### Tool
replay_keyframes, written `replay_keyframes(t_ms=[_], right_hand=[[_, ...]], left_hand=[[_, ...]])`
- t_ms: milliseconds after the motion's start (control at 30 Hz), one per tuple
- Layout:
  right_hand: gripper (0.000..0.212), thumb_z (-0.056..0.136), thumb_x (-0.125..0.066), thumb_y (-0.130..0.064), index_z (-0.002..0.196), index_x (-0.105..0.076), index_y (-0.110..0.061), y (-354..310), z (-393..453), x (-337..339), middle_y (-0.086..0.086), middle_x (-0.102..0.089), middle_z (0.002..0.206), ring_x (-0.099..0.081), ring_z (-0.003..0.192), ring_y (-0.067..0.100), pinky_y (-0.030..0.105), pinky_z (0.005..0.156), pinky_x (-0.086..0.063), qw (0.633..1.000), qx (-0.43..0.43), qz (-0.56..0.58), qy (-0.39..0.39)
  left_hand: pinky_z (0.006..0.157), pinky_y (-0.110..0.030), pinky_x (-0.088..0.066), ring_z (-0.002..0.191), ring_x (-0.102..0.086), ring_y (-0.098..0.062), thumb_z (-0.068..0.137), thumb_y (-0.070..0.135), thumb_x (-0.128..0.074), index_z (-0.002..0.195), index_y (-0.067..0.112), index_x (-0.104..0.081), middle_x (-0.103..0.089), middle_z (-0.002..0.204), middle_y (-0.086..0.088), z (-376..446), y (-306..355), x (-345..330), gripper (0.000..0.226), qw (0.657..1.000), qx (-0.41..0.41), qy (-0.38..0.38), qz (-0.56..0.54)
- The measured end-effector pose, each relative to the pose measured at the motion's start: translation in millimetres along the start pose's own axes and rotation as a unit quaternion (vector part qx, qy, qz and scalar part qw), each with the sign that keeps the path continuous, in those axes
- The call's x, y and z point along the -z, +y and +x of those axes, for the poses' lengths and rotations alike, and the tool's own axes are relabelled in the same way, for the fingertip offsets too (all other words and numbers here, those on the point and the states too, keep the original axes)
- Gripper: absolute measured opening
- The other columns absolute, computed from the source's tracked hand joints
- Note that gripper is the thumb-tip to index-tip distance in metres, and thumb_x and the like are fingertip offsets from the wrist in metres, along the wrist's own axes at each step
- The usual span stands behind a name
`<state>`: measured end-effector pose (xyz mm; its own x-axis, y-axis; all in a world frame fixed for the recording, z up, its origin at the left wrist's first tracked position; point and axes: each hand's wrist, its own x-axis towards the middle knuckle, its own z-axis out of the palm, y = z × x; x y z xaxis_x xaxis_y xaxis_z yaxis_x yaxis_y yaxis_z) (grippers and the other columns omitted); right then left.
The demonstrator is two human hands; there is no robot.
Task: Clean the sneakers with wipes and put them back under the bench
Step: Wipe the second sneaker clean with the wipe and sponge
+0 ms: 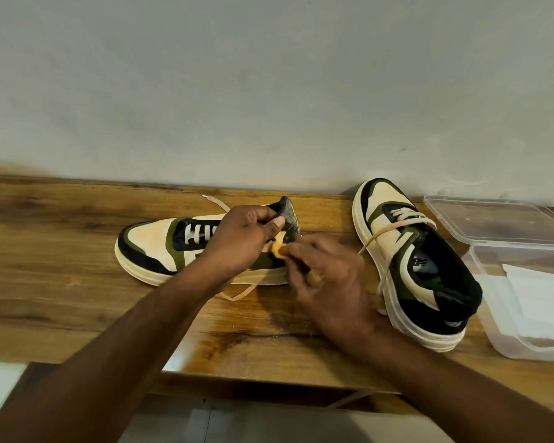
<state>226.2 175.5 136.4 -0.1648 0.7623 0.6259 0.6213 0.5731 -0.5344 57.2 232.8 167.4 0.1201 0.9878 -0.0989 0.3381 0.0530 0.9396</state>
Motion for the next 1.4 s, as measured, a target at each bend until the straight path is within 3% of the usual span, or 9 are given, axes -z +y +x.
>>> replay_keyframes(t_ms=[67,267,467,667,800,900,1067,1233,1400], right_hand=[[0.026,0.087,-0.077,0.0,0.112,-0.078,-0.008,2.1,-0.1,0.3,0.004,-0.073,0.105,-0.068,0.093,0.013,0.03,0.078,-0.059,1.0,0.015,0.0,-0.015],[0.024,0.085,-0.079,-0.002,0.107,-0.08,-0.012,11.5,14.4,1.0,0.0,-0.076,0.099,-0.07,0.083,0.007,0.025,0.075,-0.061,0.996,-0.079,0.007,0.045],[0.026,0.087,-0.075,-0.001,0.112,-0.077,-0.007,-7.7,0.2,-6.1,0.005,-0.072,0.104,-0.067,0.092,0.016,0.033,0.078,-0.059,0.998,0.03,-0.028,-0.051],[0.024,0.085,-0.079,-0.002,0.108,-0.079,-0.011,19.4,22.2,4.1,0.003,-0.076,0.098,-0.07,0.081,0.013,0.036,0.073,-0.063,0.995,-0.086,-0.035,0.028],[0.026,0.085,-0.078,0.002,0.109,-0.078,-0.008,10.3,10.1,-1.1,0.004,-0.076,0.102,-0.07,0.088,0.013,0.031,0.078,-0.062,0.999,-0.033,-0.031,0.016],[0.025,0.086,-0.079,-0.001,0.111,-0.078,-0.007,9.3,4.4,1.6,0.005,-0.075,0.105,-0.069,0.093,0.013,0.027,0.081,-0.06,0.999,0.002,-0.043,0.016],[0.018,0.093,-0.07,-0.008,0.109,-0.076,-0.003,-2.7,-4.9,-6.1,0.009,-0.07,0.104,-0.064,0.092,0.019,0.034,0.077,-0.057,0.991,0.088,-0.064,-0.081],[0.023,0.085,-0.08,-0.002,0.106,-0.08,-0.011,10.7,19.8,-0.2,0.002,-0.075,0.098,-0.069,0.081,0.012,0.032,0.071,-0.063,0.998,-0.061,-0.027,0.02],[0.025,0.084,-0.081,-0.002,0.109,-0.079,-0.007,-2.6,7.4,-4.4,0.003,-0.075,0.102,-0.068,0.088,0.01,0.017,0.08,-0.058,0.999,-0.02,-0.031,0.03]], left_hand=[[0.092,-0.042,-0.055,0.091,-0.071,-0.015,0.106,0.02,-0.06,0.104,0.019,-0.08,-0.081,0.095,0.0,-0.4,-0.2,0.4,0.02,1.0,0.0,-0.007,0.0],[0.092,-0.04,-0.052,0.097,-0.071,-0.021,0.106,0.024,-0.06,0.103,0.021,-0.081,-0.079,0.096,-0.001,-0.4,-2.1,4.6,0.021,1.0,-0.007,-0.004,0.025],[0.096,-0.055,-0.055,0.092,-0.072,-0.023,0.105,0.024,-0.061,0.1,0.022,-0.081,-0.08,0.095,-0.003,0.9,-2.6,5.3,0.021,1.0,-0.007,0.002,0.021],[0.102,-0.055,-0.055,0.103,-0.073,-0.027,0.106,0.025,-0.061,0.102,0.022,-0.081,-0.08,0.098,0.0,-2.1,-0.7,4.8,0.02,0.999,0.003,-0.006,0.035],[0.098,-0.05,-0.055,0.101,-0.073,-0.025,0.105,0.024,-0.061,0.102,0.022,-0.081,-0.08,0.097,0.0,-2.3,-3.6,8.0,0.02,0.999,0.001,-0.006,0.038],[0.09,-0.04,-0.053,0.088,-0.067,-0.014,0.105,0.024,-0.061,0.1,0.022,-0.08,-0.077,0.091,0.004,-3.4,-2.6,9.1,0.02,0.999,0.001,-0.003,0.034],[0.097,-0.05,-0.055,0.09,-0.07,-0.016,0.105,0.025,-0.062,0.101,0.022,-0.081,-0.08,0.093,0.001,-4.4,-1.3,10.1,0.02,0.999,0.007,-0.014,0.031],[0.101,-0.049,-0.054,0.093,-0.072,-0.017,0.104,0.025,-0.063,0.102,0.023,-0.081,-0.08,0.094,0.002,-9.0,-3.3,15.1,0.018,0.999,0.009,-0.022,0.028],[0.102,-0.047,-0.055,0.104,-0.074,-0.024,0.103,0.021,-0.065,0.1,0.021,-0.082,-0.081,0.099,-0.002,-9.5,-1.7,17.3,0.018,0.999,0.017,-0.034,0.001]])
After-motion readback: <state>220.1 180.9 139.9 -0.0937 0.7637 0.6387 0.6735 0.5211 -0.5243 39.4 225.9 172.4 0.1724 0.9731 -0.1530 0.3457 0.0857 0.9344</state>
